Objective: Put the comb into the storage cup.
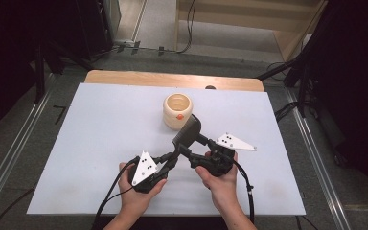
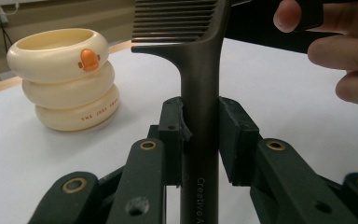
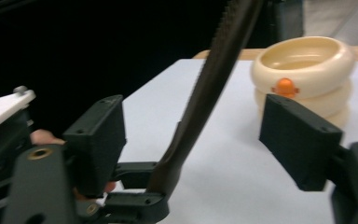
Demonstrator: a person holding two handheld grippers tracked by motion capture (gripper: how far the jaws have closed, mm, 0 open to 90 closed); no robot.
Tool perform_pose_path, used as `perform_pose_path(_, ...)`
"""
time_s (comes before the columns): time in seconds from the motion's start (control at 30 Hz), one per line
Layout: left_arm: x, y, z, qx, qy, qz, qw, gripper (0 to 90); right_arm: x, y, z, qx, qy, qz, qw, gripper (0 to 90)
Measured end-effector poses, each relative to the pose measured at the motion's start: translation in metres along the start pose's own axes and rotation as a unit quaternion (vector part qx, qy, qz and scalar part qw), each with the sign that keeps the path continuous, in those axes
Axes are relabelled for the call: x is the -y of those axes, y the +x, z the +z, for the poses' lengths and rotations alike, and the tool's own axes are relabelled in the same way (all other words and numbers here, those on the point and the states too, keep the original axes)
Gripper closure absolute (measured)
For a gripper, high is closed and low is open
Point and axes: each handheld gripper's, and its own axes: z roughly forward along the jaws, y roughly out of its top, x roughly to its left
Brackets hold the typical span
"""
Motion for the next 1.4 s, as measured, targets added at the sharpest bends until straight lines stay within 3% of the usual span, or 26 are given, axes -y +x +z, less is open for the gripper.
perform_pose_path(0.1,0.0,-0.002,0.001,0.0,0.001,0.003,1.0,72.9,0.001,0.0,0.0,0.016,-0.002,0.004,0.9999,40.2)
perform_pose_path(0.2,0.001,-0.003,0.002,0.0,0.001,0.006,1.0,72.8,0.003,-0.002,0.0,0.001,-0.005,0.02,0.9998,48.7)
perform_pose_path(0.37,0.001,-0.006,0.002,0.002,0.002,0.012,0.9999,72.8,0.007,-0.004,0.0,0.0,-0.01,0.034,0.9994,59.2)
perform_pose_path(0.4,0.001,-0.007,0.003,0.003,0.001,0.011,0.9999,72.8,0.008,-0.006,0.0,-0.004,-0.012,0.05,0.9987,63.5)
perform_pose_path(0.53,0.002,-0.009,0.004,0.003,0.003,0.015,0.9999,72.8,0.008,-0.008,-0.001,-0.016,-0.008,0.078,0.9968,68.0)
perform_pose_path(0.9,0.003,-0.015,0.006,-0.001,0.003,0.024,0.9997,72.8,0.009,-0.006,0.001,-0.02,-0.004,0.089,0.9958,79.2)
perform_pose_path(1.0,0.003,-0.015,0.006,-0.003,-0.001,0.026,0.9996,72.8,0.009,-0.006,0.001,-0.03,-0.004,0.107,0.9938,81.0)
perform_pose_path(1.23,0.005,-0.012,0.007,0.003,-0.014,0.014,0.9998,71.4,0.009,-0.005,-0.001,-0.036,-0.009,0.1,0.9943,81.6)
perform_pose_path(1.4,0.006,-0.004,0.005,0.015,-0.015,-0.015,0.9997,56.0,0.007,-0.004,-0.004,-0.032,-0.021,0.08,0.996,81.6)
